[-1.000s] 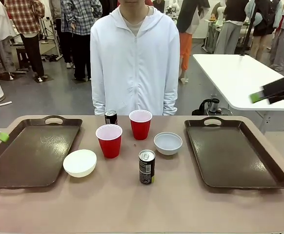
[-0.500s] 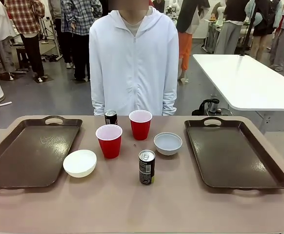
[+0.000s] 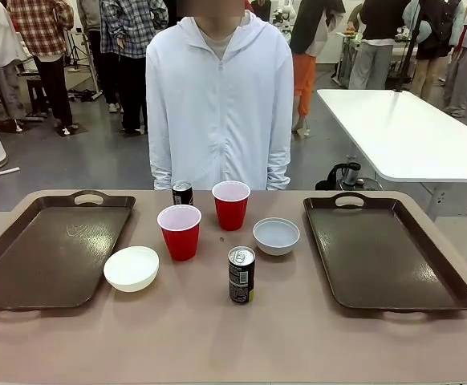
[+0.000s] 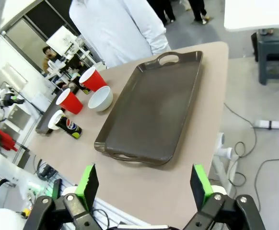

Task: Prepare tableware on both trays.
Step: Pick up a Picnic Bowl from the table and place it on a Handle tray.

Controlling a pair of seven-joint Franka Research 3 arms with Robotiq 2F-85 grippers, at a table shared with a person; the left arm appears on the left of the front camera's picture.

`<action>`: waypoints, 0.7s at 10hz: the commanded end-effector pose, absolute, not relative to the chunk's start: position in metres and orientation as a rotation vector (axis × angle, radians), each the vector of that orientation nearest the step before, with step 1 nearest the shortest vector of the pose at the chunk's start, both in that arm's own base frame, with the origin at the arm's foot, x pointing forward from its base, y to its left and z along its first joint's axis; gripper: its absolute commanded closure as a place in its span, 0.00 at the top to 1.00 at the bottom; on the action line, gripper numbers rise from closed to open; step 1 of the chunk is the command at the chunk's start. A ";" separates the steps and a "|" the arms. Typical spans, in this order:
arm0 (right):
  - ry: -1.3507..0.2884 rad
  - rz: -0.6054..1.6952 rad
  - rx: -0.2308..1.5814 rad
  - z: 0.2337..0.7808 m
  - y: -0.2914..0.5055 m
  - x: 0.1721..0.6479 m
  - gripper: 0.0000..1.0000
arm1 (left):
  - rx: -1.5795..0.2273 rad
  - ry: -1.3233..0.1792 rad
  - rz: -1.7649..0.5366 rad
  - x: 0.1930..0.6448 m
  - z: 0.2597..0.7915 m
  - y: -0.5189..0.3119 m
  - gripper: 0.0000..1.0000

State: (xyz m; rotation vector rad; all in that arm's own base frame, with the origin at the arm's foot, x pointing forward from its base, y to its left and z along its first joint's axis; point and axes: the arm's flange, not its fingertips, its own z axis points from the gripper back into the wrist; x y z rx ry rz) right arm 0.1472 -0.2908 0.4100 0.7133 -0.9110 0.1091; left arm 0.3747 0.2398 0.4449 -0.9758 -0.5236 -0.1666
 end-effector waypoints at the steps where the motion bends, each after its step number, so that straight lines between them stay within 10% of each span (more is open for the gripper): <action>1: -0.959 0.124 0.687 0.393 -0.192 0.134 1.00 | -0.958 -0.558 -0.134 0.367 0.449 0.232 1.00; 7: -0.923 0.160 0.626 0.438 -0.186 0.158 1.00 | -0.767 -0.533 -0.389 0.329 0.448 0.233 1.00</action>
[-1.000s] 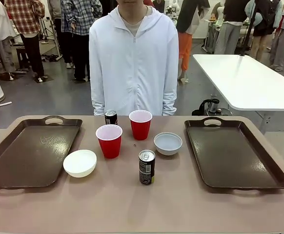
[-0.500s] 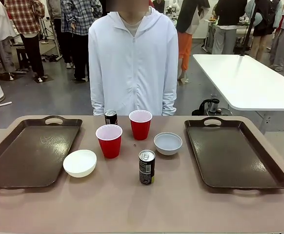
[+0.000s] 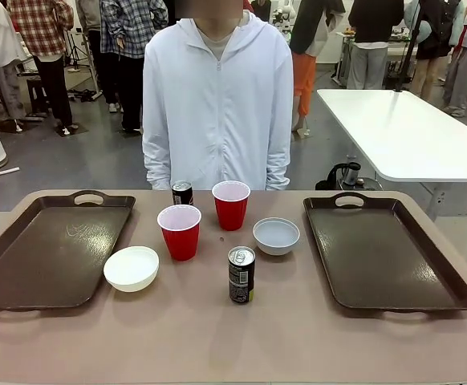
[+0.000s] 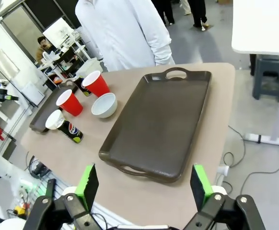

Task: Prepare tableware on both trays.
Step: Pick up a Picnic Bowl from the table and place it on a Handle tray.

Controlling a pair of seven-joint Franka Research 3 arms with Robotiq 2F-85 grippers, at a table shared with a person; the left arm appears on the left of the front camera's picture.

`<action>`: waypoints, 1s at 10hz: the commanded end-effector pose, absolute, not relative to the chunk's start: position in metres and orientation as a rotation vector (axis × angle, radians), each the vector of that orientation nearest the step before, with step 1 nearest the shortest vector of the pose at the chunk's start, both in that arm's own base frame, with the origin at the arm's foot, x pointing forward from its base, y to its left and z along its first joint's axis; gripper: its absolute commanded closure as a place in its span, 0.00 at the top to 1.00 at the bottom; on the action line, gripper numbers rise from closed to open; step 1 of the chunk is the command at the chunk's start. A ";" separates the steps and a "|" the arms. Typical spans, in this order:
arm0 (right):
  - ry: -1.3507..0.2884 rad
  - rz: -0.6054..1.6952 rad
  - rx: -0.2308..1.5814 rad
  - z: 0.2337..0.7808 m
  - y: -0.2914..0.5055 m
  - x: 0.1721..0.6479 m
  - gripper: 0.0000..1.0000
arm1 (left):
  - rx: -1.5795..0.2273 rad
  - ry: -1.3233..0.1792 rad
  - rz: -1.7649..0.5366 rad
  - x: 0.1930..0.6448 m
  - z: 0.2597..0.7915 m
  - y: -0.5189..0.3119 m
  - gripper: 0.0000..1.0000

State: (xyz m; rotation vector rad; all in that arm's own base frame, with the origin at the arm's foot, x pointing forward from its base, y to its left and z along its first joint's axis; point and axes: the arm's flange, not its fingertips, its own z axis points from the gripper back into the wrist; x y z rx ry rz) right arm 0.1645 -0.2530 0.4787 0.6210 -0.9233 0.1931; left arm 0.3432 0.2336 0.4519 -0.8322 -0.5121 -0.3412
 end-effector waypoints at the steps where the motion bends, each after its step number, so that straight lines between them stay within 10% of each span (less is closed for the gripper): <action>1: -0.919 0.160 0.626 0.439 -0.186 0.161 1.00 | -0.751 -0.537 -0.386 0.325 0.447 0.241 1.00; 10: -0.901 0.206 0.619 0.482 -0.245 0.174 1.00 | -0.776 -0.515 -0.379 0.330 0.451 0.243 1.00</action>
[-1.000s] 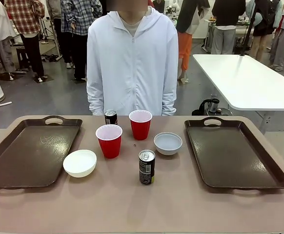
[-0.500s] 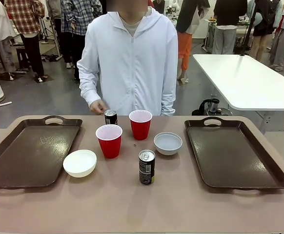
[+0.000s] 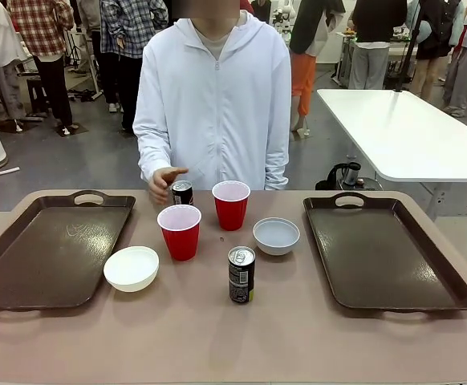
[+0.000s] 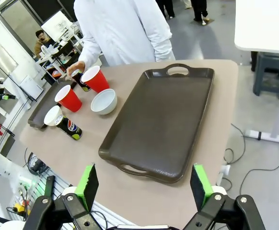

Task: Prepare tableware on both trays.
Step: Pick up a Picnic Bowl from the table and place it on a Handle tray.

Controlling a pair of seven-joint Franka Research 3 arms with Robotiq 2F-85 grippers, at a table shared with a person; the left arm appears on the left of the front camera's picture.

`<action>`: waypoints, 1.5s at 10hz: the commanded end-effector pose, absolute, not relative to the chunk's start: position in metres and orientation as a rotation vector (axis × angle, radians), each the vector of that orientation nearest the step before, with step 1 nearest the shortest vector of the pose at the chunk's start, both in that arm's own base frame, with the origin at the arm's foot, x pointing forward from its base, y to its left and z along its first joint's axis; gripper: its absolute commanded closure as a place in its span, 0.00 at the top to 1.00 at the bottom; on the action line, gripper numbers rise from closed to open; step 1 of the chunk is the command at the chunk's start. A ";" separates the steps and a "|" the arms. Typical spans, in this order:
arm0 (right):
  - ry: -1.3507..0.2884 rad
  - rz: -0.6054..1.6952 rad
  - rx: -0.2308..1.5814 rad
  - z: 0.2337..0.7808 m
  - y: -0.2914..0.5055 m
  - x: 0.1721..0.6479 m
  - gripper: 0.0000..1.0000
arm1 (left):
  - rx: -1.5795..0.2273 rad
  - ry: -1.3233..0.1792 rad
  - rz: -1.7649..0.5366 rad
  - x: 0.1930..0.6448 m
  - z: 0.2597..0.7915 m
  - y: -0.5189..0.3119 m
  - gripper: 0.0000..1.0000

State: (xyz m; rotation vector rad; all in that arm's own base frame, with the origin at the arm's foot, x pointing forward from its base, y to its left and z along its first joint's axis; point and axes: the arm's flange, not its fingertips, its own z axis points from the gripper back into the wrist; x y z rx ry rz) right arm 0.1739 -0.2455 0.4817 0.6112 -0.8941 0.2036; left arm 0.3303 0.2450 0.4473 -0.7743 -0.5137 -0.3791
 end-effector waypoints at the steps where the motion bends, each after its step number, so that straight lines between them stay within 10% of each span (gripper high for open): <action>1: -0.901 0.206 0.619 0.482 -0.245 0.174 1.00 | -0.776 -0.515 -0.379 0.330 0.451 0.243 1.00; 15: -0.894 0.203 0.611 0.482 -0.246 0.174 1.00 | -0.641 -0.491 -0.451 0.344 0.483 0.193 1.00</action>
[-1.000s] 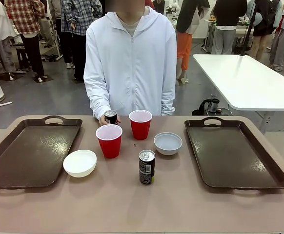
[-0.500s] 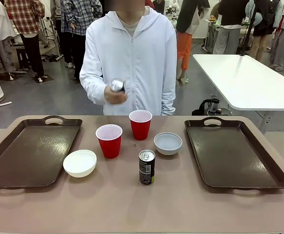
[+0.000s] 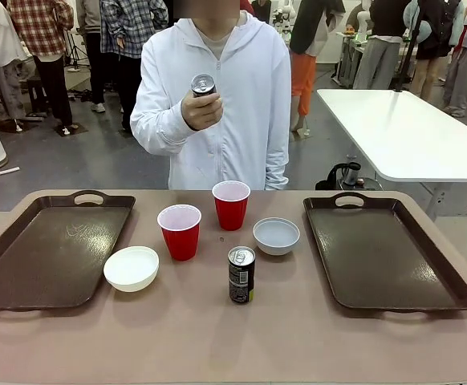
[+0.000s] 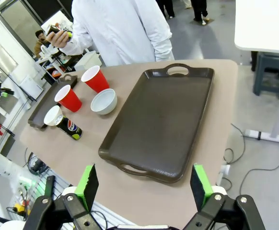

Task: Prepare tableware on both trays.
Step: Pick up a Picnic Bowl from the table and place it on a Handle tray.

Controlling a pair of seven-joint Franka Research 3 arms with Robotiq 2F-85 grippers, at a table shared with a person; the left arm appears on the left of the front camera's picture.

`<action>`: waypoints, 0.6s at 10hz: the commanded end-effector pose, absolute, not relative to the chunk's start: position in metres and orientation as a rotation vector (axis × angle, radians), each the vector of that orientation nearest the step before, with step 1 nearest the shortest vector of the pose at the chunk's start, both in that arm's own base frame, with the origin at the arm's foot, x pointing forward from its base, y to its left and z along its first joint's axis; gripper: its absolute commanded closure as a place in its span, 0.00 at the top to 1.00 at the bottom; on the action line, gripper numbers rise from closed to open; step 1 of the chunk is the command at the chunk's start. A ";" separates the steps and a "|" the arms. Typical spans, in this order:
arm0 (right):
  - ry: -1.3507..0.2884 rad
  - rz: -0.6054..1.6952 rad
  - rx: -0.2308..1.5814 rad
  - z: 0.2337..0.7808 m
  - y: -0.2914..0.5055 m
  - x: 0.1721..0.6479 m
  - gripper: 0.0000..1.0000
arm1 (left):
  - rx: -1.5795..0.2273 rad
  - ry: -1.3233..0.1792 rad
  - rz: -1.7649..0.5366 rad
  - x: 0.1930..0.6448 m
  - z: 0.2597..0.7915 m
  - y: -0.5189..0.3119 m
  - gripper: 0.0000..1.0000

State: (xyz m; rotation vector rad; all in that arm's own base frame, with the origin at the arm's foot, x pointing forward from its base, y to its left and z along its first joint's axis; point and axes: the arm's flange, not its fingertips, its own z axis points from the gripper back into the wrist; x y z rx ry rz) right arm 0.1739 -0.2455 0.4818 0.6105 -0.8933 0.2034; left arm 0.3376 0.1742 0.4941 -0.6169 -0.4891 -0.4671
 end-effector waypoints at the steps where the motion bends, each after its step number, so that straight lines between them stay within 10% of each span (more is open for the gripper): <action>1: -0.984 0.260 0.475 0.536 -0.246 0.141 1.00 | -0.641 -0.491 -0.451 0.344 0.483 0.193 1.00; 6: -0.728 0.479 0.197 0.654 -0.088 0.186 1.00 | -0.641 -0.491 -0.451 0.344 0.483 0.193 1.00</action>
